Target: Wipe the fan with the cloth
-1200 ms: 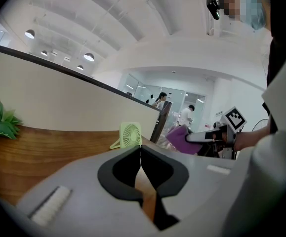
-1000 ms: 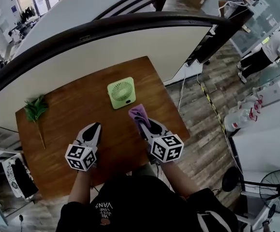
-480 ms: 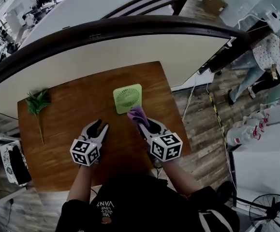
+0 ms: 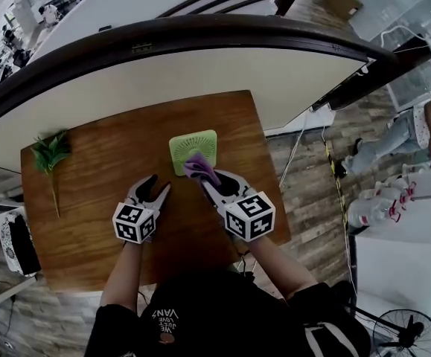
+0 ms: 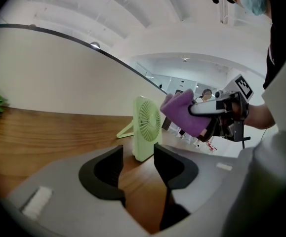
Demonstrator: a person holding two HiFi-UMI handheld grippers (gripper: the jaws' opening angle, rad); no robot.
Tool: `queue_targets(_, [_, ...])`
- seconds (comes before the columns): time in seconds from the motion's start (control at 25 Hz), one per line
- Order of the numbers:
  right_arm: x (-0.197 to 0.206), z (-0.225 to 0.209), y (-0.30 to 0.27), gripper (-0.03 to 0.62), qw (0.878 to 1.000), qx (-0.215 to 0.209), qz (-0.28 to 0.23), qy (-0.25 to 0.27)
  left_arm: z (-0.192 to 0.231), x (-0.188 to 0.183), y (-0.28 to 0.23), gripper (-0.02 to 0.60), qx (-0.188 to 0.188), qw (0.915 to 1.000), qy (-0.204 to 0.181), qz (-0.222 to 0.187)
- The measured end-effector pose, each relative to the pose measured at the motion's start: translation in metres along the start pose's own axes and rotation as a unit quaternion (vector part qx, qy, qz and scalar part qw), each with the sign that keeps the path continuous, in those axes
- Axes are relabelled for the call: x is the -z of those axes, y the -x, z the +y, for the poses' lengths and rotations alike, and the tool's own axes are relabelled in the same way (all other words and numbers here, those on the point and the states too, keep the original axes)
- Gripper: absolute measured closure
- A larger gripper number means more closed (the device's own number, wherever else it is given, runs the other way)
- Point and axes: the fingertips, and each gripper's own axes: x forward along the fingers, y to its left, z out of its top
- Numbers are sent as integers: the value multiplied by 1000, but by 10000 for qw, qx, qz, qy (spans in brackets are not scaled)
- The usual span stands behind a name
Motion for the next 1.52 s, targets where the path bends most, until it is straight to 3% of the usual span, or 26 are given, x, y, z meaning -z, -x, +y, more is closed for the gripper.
queue_targets(0.4, [-16, 8, -41, 493, 9986, -480, 73, 230, 4, 3, -43, 400, 184, 9996, -47, 232])
queue_targets(0.88, [-9, 2, -60, 493, 9976, -583, 310, 218, 2, 3, -71, 408, 391, 9982, -196, 405])
queue_targets(1.0, [-9, -3, -59, 493, 9977, -555, 332, 220, 1, 2, -74, 454, 362, 9982, -241, 418])
queue_targets(1.52, [-5, -49, -36, 493, 9992, 6, 389, 133, 2, 3, -73, 465, 525, 9970, -257, 500])
